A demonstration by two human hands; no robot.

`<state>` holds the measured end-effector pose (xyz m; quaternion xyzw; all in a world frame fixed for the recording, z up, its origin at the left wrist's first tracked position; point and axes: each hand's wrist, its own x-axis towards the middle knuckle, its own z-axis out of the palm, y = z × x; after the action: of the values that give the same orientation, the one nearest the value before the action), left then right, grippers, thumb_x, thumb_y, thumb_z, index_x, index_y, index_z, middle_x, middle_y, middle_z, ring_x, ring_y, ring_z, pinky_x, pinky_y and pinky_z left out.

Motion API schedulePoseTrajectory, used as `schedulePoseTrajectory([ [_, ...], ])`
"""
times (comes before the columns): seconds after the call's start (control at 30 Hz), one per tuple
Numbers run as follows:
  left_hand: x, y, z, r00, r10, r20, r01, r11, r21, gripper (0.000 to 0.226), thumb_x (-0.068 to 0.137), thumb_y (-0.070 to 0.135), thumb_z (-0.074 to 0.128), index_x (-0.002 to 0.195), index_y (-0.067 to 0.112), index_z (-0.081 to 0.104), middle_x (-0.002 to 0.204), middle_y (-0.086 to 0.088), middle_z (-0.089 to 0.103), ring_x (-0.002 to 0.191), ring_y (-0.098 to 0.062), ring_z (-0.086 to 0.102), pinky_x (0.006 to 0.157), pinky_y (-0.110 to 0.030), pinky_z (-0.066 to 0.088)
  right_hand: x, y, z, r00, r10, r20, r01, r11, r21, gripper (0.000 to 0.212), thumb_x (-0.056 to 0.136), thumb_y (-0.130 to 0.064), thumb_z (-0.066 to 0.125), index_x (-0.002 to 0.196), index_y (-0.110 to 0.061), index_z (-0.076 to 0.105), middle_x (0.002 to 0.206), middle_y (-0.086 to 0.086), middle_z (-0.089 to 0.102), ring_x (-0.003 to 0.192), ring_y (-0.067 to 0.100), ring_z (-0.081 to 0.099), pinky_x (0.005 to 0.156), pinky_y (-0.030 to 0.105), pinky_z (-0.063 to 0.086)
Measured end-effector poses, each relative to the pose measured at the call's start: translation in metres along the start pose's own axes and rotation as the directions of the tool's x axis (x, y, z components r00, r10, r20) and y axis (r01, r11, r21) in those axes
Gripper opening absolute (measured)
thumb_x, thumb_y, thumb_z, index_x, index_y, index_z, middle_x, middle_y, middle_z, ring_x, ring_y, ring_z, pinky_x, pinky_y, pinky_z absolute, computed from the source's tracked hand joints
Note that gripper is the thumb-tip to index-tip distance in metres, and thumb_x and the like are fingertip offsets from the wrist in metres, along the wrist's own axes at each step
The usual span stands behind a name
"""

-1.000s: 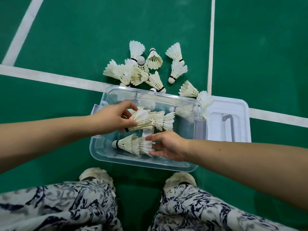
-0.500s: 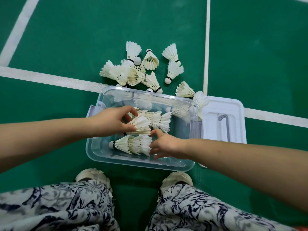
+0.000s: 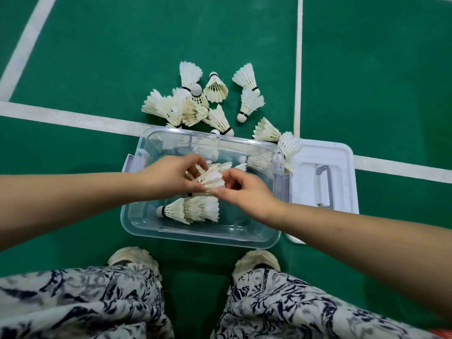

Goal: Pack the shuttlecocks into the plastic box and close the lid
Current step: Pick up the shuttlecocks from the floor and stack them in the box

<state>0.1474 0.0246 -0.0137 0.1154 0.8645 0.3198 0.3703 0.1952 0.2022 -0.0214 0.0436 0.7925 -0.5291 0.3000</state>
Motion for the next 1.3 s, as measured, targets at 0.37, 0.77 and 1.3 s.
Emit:
schedulePoseTrajectory([
  [0.37,0.006,-0.013,0.018,0.976,-0.044,0.213,-0.039,0.93,0.366,0.047,0.088,0.034,0.054,0.131,0.02,0.04,0.131,0.0,0.054,0.117,-0.016,0.051,0.097,-0.026,0.038,-0.005,-0.002,-0.017,0.983,-0.172,-0.059,0.084,0.714,-0.695,0.022,0.087,-0.027,0.045,0.068,-0.016,0.047,0.069,0.002,0.052,0.068,0.023,0.05,0.051,0.028,0.034],
  [0.77,0.009,-0.019,0.02,0.952,-0.055,0.302,-0.066,0.924,0.376,0.054,0.091,0.034,0.05,0.139,0.023,0.026,0.139,0.001,0.047,0.123,-0.019,0.046,0.096,-0.023,0.033,0.007,0.003,-0.009,0.996,0.084,0.022,-0.05,0.767,-0.639,0.027,0.095,-0.024,0.043,0.08,-0.008,0.059,0.084,0.013,0.061,0.081,0.029,0.056,0.066,0.027,0.038],
  [1.3,-0.001,-0.028,0.029,0.843,-0.03,0.537,-0.3,0.802,0.516,0.047,0.096,0.041,0.033,0.141,0.03,0.027,0.152,-0.003,0.022,0.136,-0.022,0.024,0.111,-0.031,0.019,0.009,0.02,0.015,0.86,0.48,0.173,-0.264,0.71,-0.653,0.022,0.088,0.003,0.045,0.103,0.004,0.061,0.089,0.016,0.056,0.077,0.021,0.049,0.046,0.023,0.033],
])
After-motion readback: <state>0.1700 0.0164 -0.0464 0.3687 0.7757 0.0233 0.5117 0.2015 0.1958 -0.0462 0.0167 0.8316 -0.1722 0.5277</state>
